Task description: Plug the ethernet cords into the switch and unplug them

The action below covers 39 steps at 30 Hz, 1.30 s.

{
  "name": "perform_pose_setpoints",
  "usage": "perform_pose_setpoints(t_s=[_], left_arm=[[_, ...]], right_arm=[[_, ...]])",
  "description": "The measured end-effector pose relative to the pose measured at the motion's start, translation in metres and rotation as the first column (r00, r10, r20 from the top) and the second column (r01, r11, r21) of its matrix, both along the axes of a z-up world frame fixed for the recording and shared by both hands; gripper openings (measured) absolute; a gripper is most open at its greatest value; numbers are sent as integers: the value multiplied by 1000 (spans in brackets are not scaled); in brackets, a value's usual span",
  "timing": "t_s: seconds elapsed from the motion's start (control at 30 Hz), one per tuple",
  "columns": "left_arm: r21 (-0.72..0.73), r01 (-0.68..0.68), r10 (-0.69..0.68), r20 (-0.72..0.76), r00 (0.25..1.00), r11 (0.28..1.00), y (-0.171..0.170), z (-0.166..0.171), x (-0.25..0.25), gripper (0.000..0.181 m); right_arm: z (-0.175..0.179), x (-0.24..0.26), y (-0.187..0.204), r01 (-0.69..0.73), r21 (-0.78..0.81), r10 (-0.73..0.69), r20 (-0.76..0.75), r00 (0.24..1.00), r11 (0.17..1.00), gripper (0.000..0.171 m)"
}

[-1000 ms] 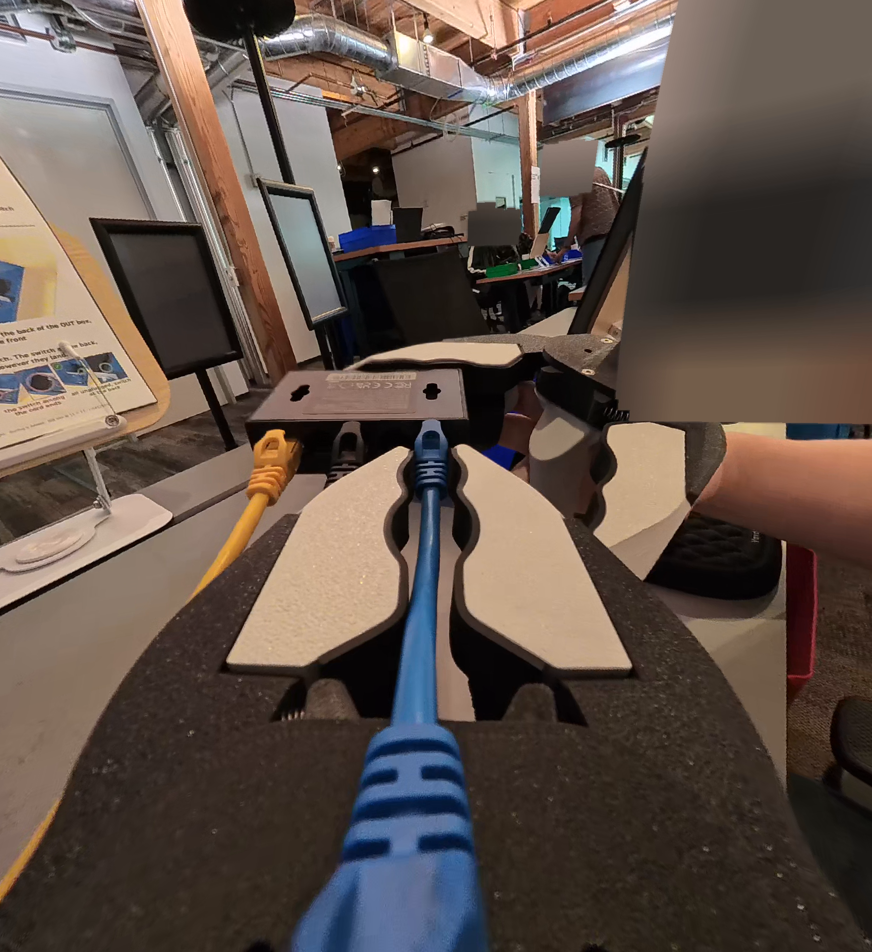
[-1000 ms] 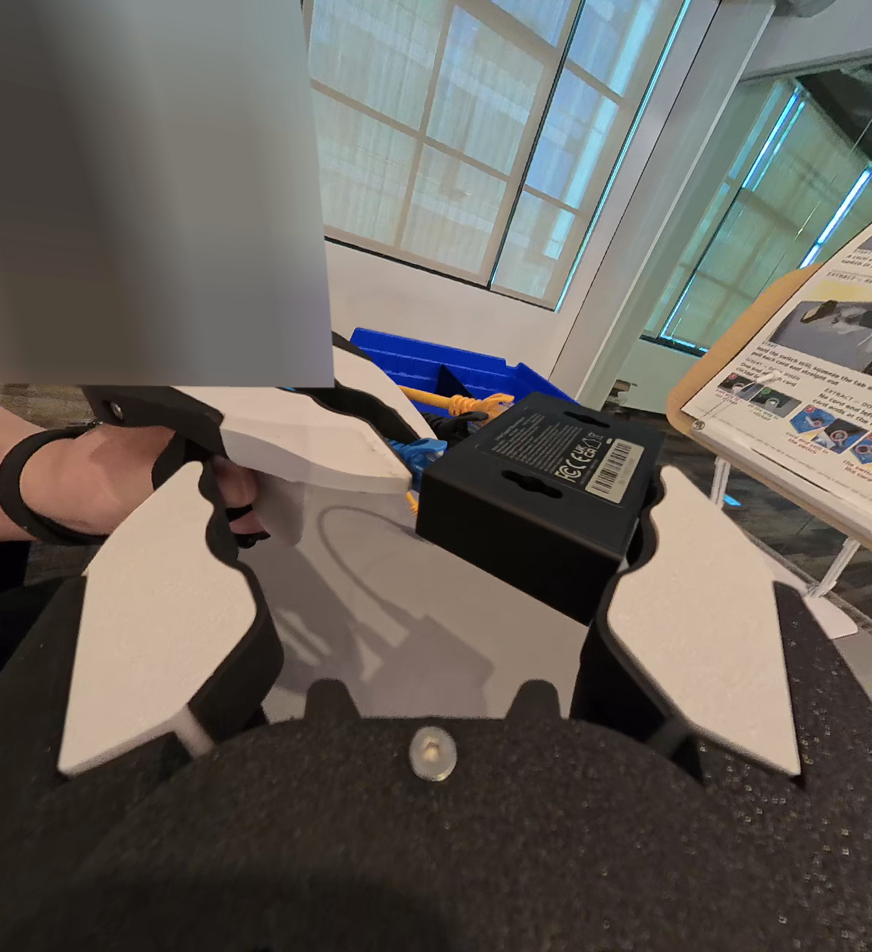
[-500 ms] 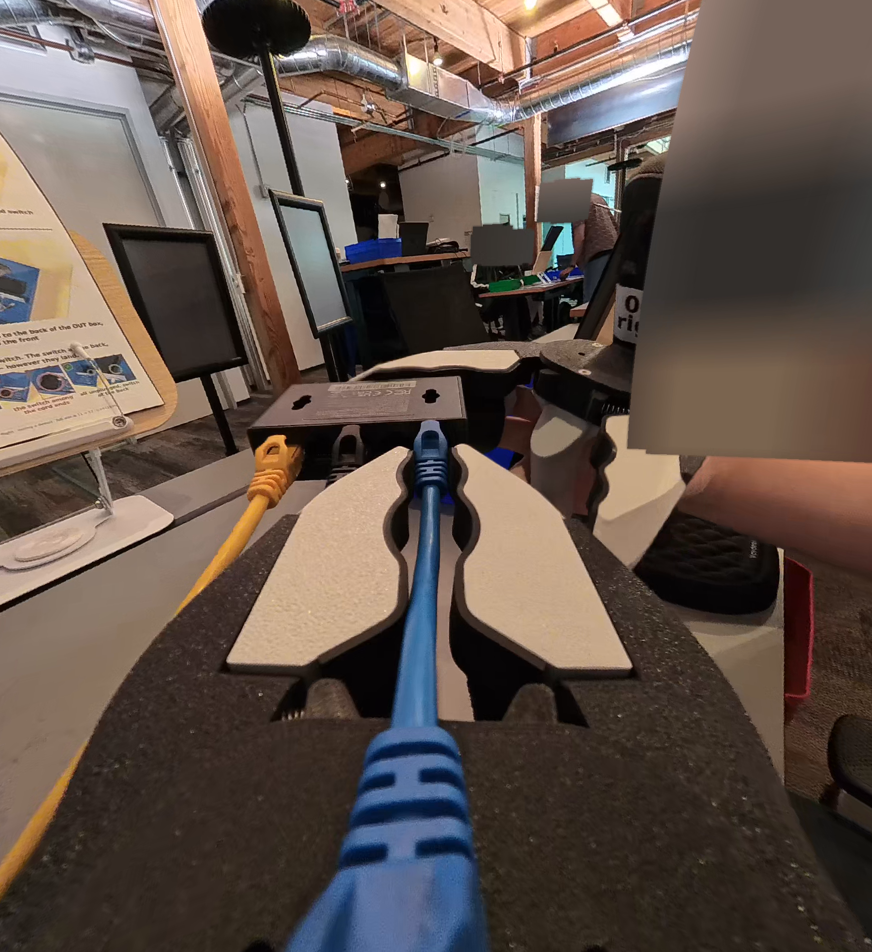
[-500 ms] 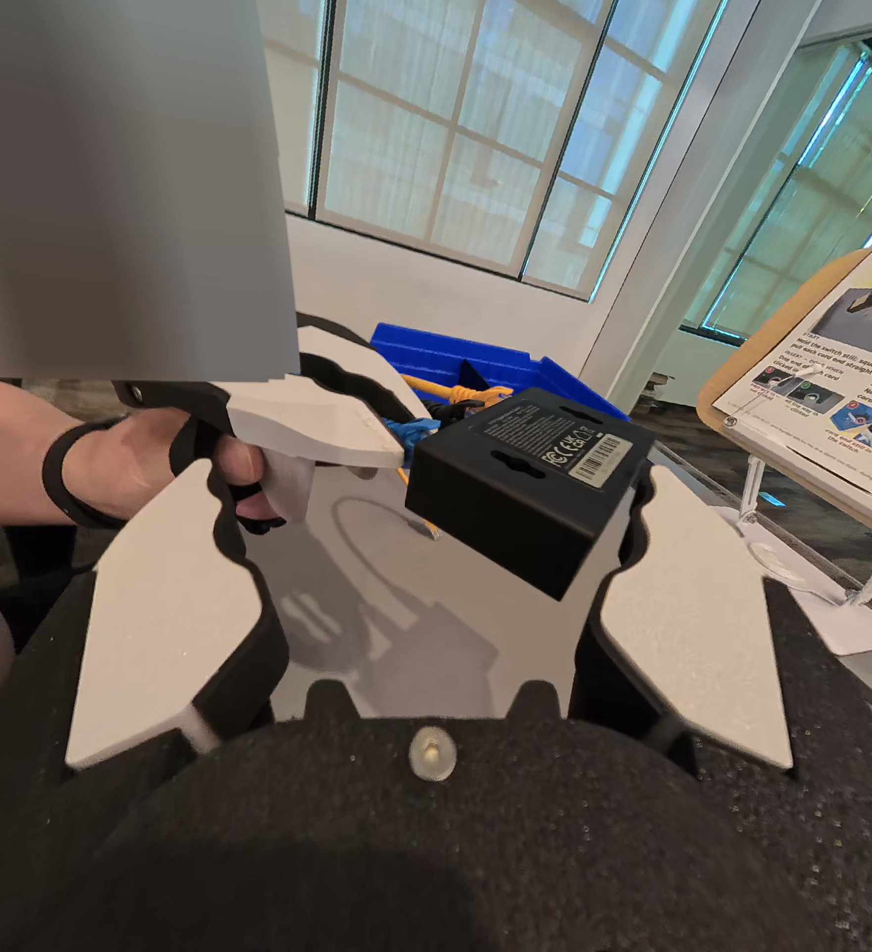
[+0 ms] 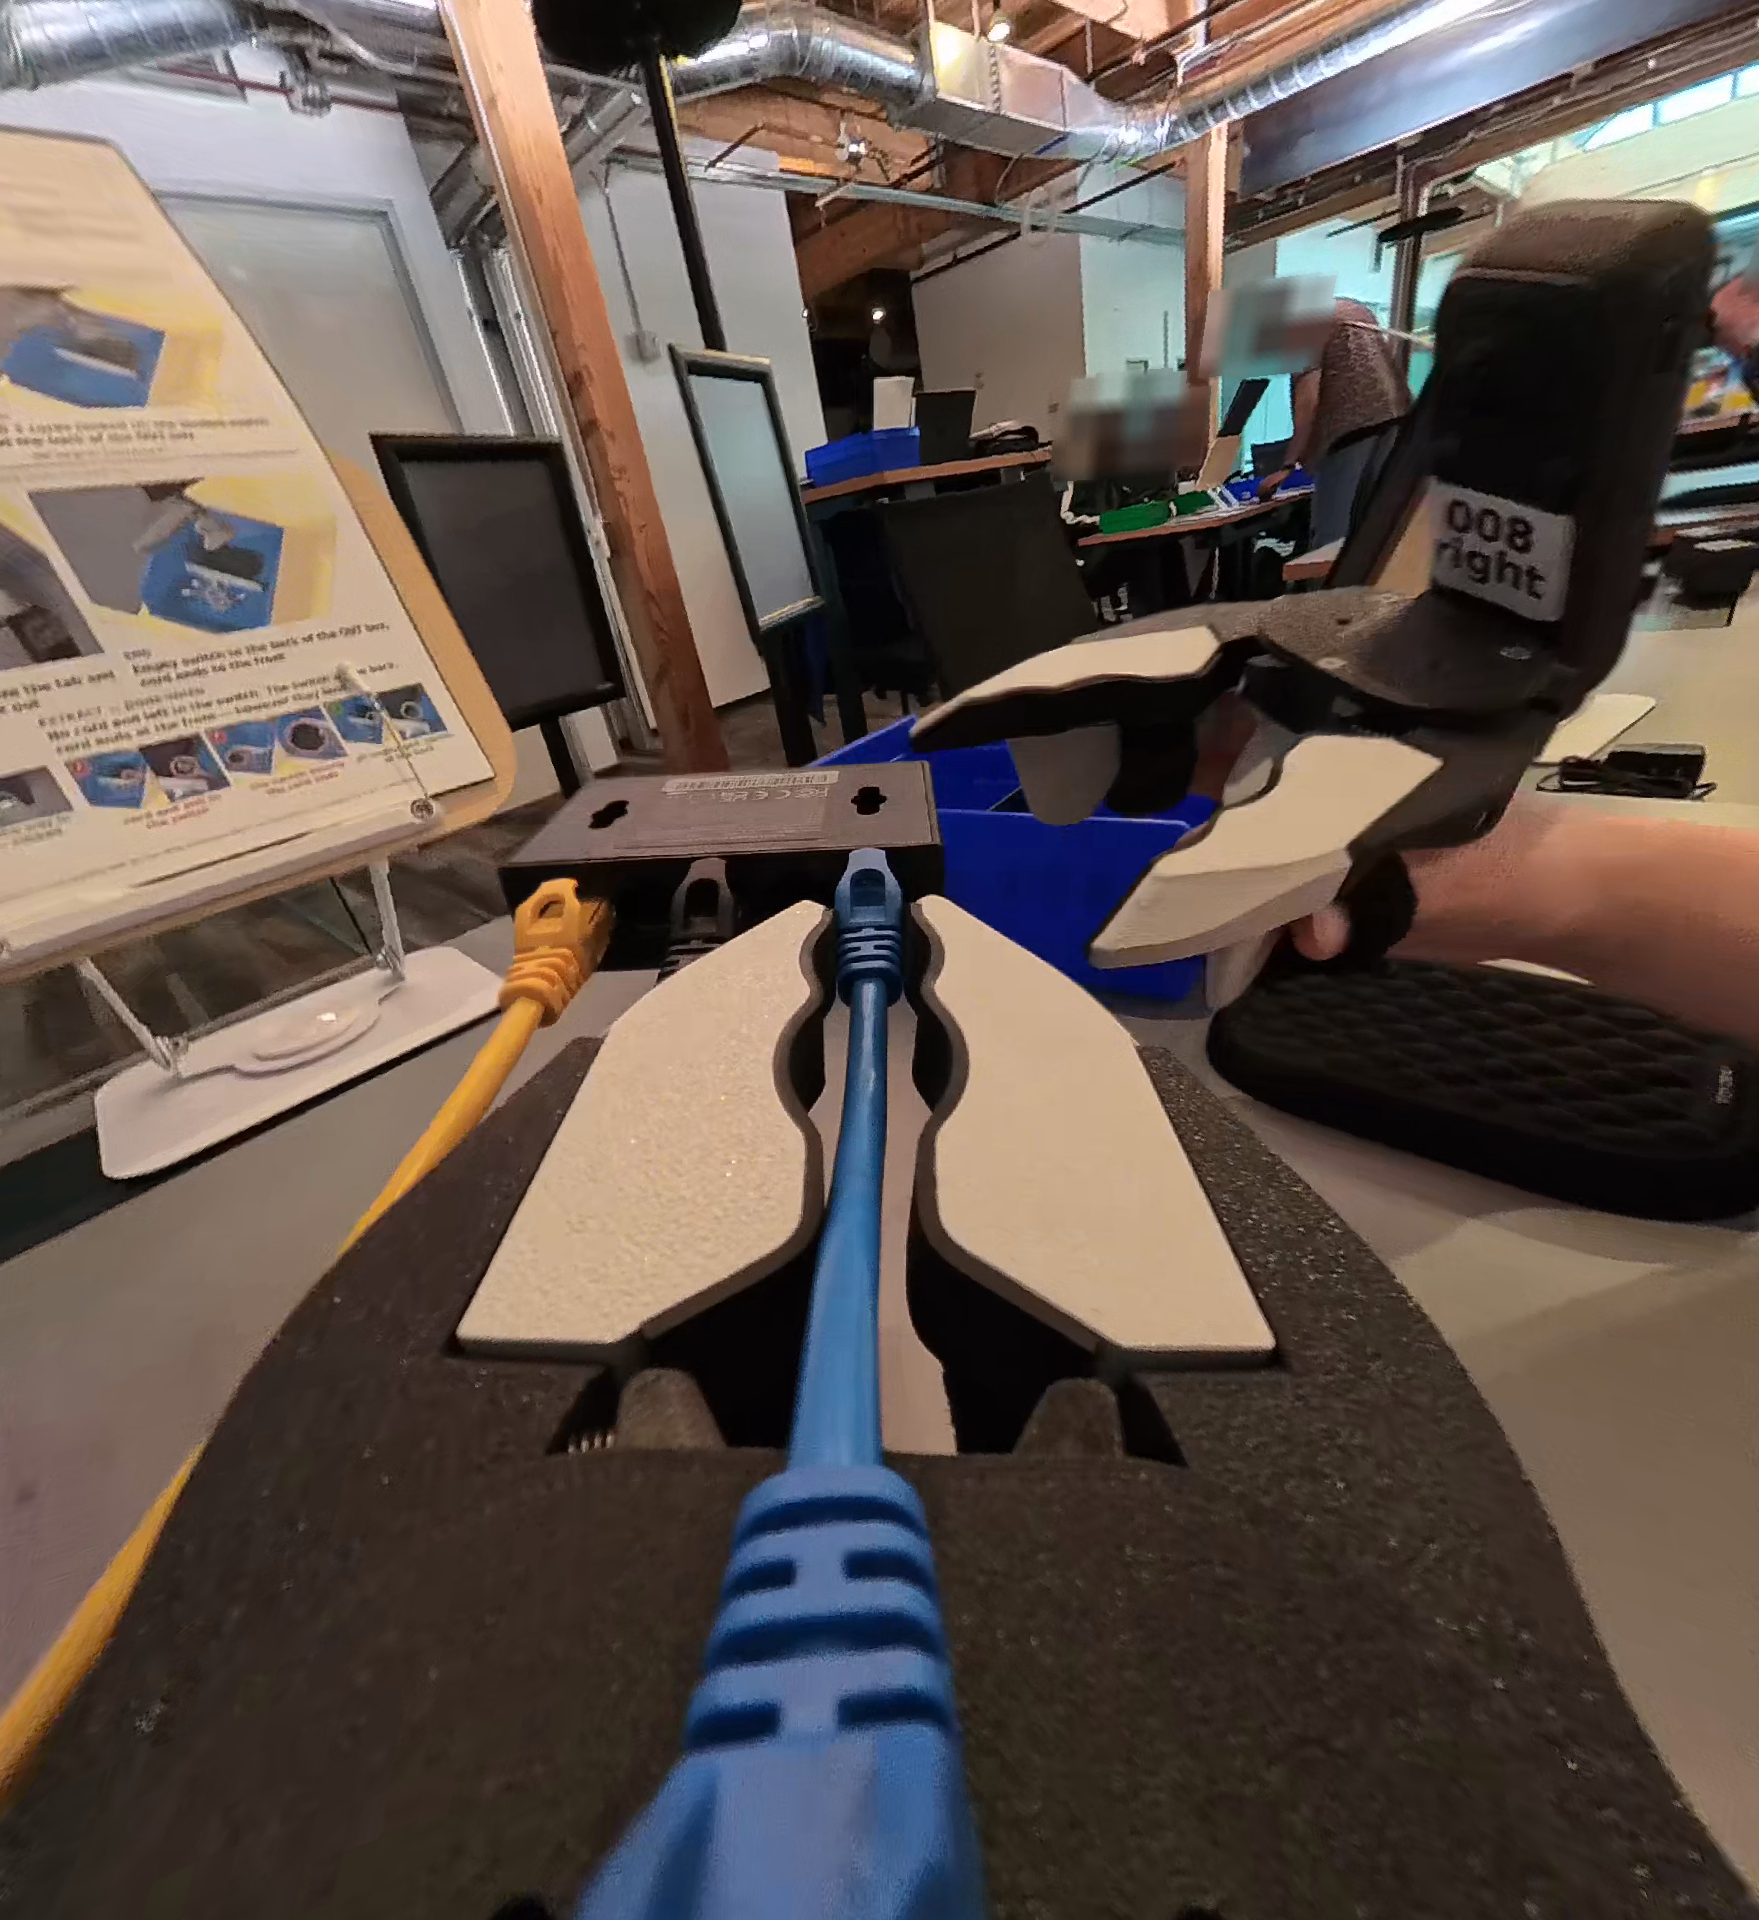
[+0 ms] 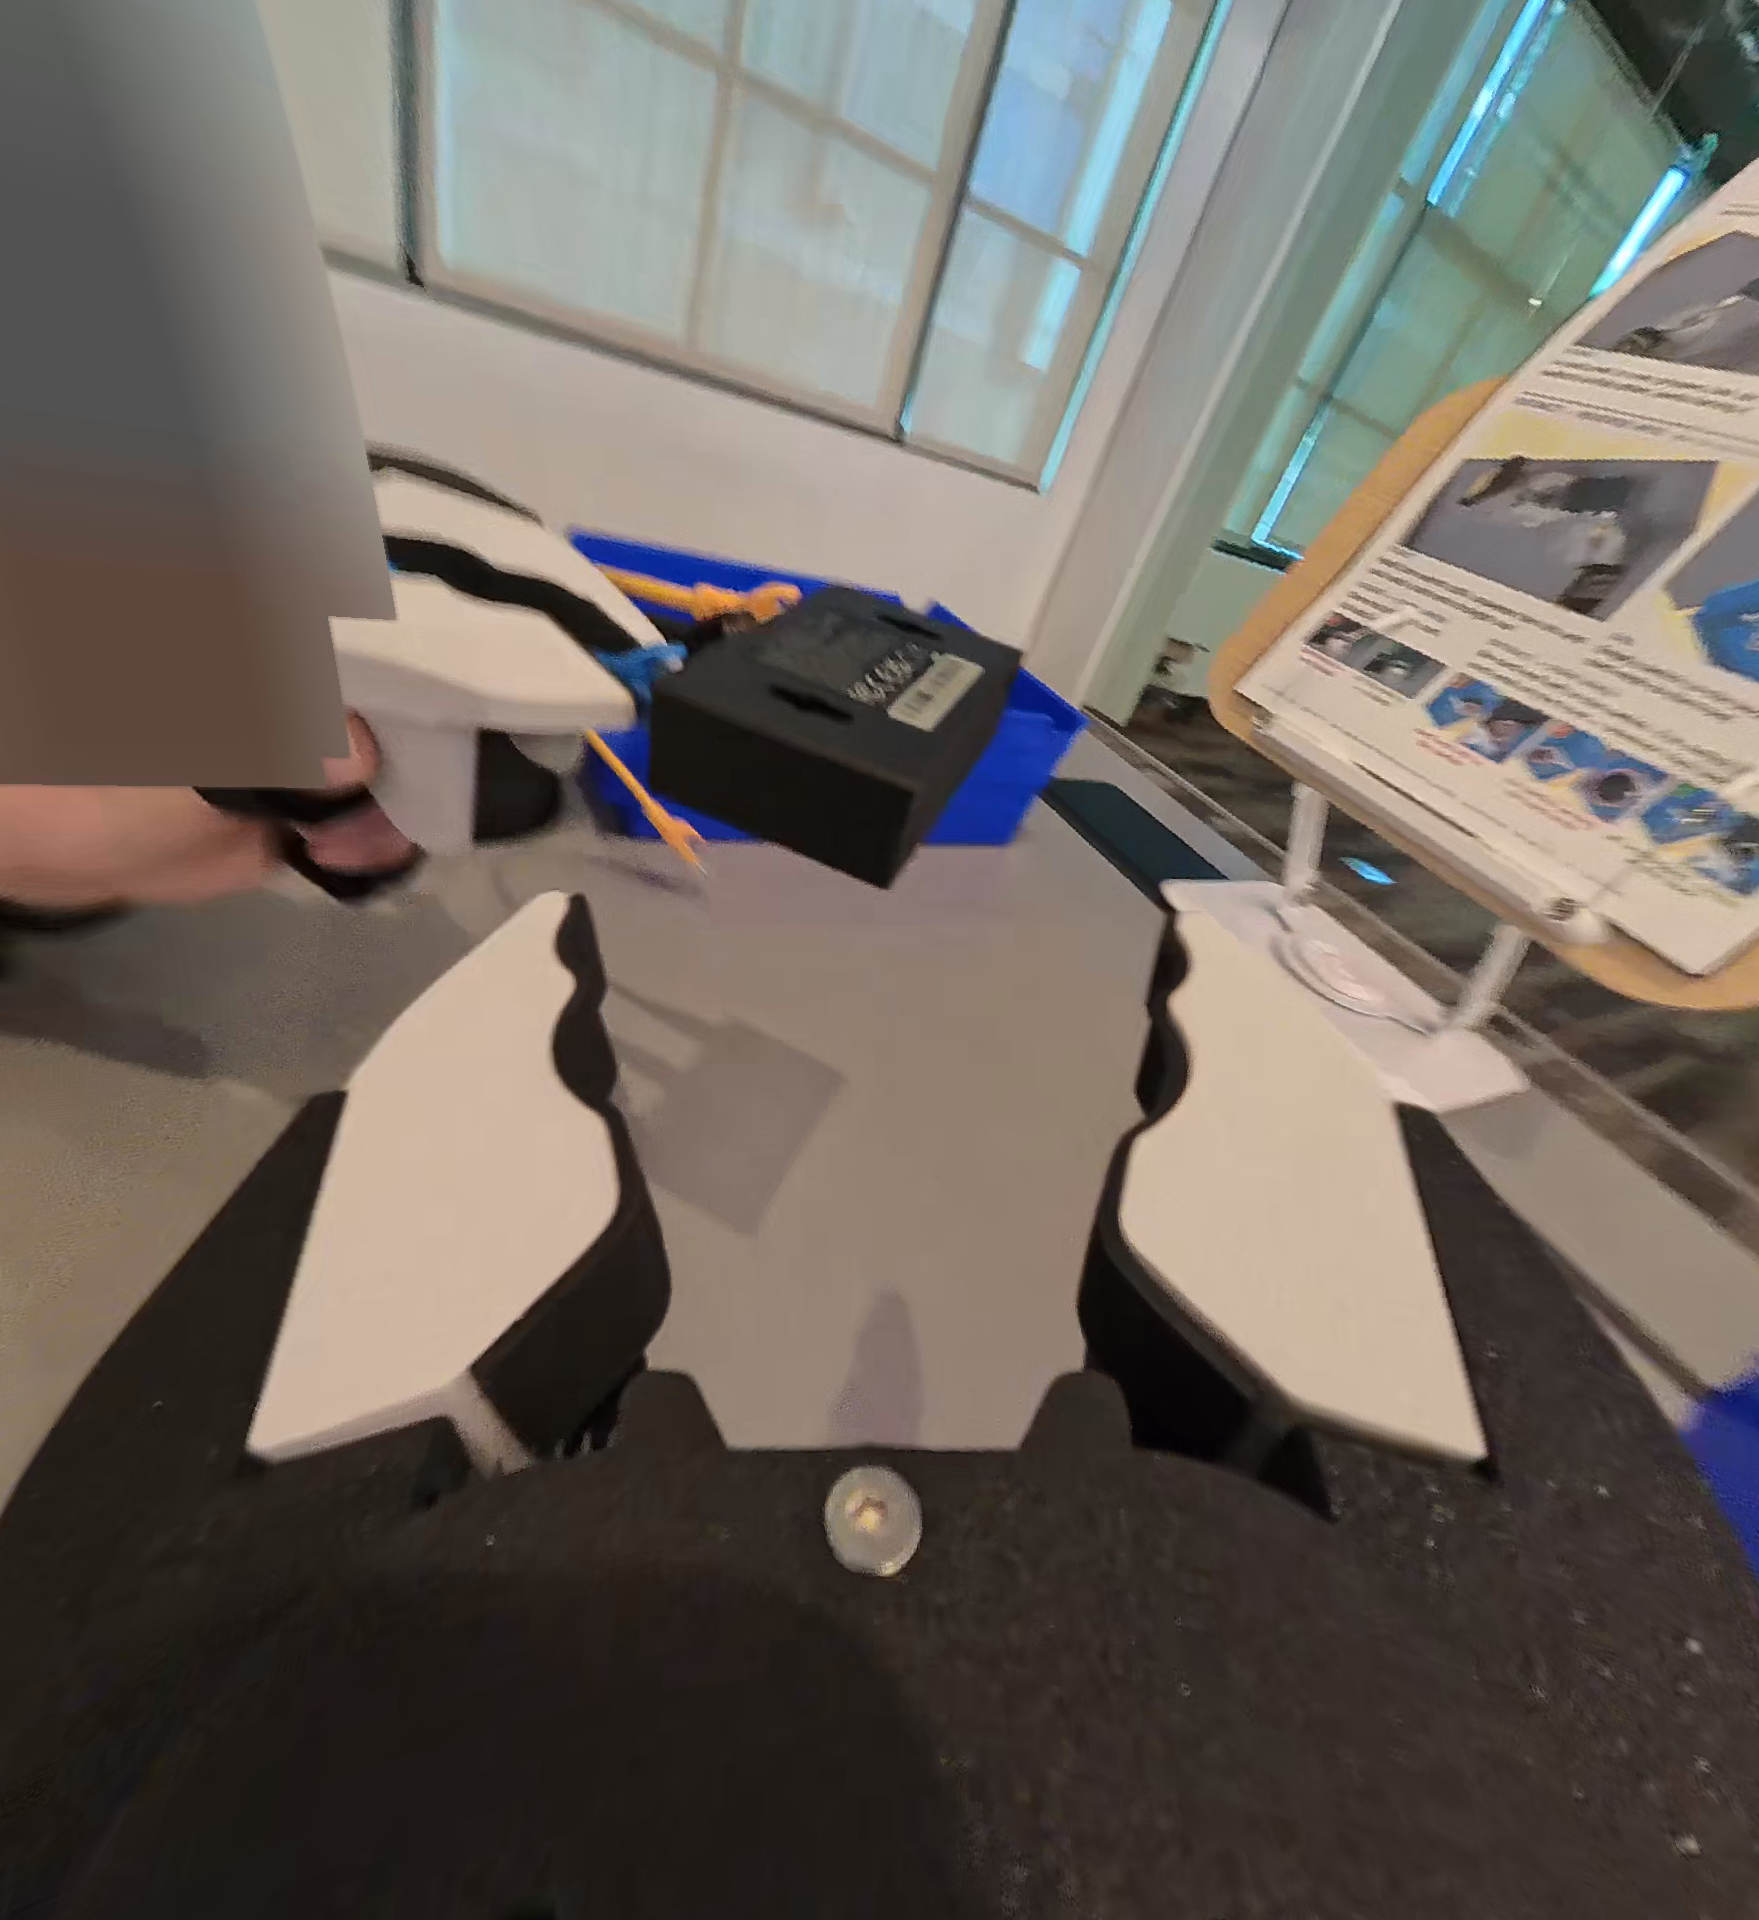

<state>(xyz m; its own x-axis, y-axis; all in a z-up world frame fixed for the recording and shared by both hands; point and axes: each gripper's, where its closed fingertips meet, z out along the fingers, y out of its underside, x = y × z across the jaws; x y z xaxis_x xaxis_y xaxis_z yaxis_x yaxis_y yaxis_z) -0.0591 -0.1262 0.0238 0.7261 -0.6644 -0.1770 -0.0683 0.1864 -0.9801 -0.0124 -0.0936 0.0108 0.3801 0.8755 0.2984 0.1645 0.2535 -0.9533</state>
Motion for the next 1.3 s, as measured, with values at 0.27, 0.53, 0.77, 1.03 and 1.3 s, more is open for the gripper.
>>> perform_pose_setpoints(t_s=[0.27,0.53,0.77,1.03,1.3], left_arm=[[-111,-43,46,25,999,993,18,-6,-11,11],[-156,-88,90,2,996,984,29,-14,-17,12],[-180,-73,75,5,997,981,32,-21,-14,11],[-208,-51,55,16,998,977,31,-23,-10,11],[-235,-35,41,23,999,971,35,-30,-8,11]], right_arm=[[-7,-14,26,149,487,-330,309,892,861,60],[-9,-38,30,141,474,-305,289,907,869,53],[-15,-50,24,45,575,-291,344,893,817,47],[-21,-56,36,11,653,-350,392,851,757,43],[-27,-56,43,11,683,-366,378,850,731,30]])
